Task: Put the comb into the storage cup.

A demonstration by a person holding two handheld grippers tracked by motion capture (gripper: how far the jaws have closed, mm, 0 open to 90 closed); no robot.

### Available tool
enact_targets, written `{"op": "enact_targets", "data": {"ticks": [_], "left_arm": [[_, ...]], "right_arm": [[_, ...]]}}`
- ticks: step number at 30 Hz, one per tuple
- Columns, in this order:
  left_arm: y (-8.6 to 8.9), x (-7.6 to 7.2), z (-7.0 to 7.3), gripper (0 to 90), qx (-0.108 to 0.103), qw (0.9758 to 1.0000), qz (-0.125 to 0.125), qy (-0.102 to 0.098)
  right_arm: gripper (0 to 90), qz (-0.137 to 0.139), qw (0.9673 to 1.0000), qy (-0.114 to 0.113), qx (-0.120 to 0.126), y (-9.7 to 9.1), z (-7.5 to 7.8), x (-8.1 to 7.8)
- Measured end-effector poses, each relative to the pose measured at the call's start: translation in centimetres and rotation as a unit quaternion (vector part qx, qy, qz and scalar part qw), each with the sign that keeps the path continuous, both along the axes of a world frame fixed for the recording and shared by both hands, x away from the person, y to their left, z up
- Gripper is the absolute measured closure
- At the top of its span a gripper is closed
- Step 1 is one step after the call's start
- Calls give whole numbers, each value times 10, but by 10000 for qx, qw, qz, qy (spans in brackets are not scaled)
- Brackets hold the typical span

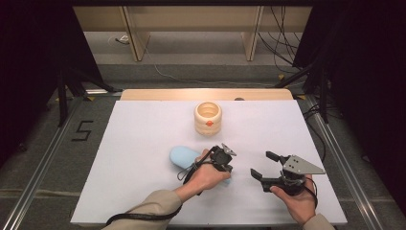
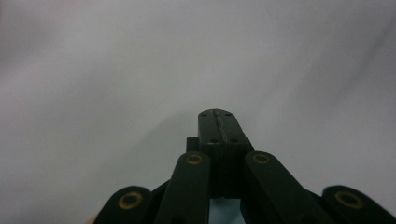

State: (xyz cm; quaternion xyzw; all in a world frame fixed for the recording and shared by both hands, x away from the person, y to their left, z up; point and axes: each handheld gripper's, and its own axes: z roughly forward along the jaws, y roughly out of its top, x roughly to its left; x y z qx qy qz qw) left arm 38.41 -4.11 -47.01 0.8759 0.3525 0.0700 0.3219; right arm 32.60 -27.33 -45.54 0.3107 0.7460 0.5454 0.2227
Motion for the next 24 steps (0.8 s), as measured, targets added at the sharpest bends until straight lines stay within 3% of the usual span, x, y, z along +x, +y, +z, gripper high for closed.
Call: {"op": "enact_targets", "data": {"ticks": [13,24], "left_arm": [[2,2,0,899,108,9997,-44,202],[11,-8,1,899,259,9986,-205,415]], "right_arm": [[156,2,10000,17,0,0,0,0],[156,-11,10000,20,0,0,0,0]]}}
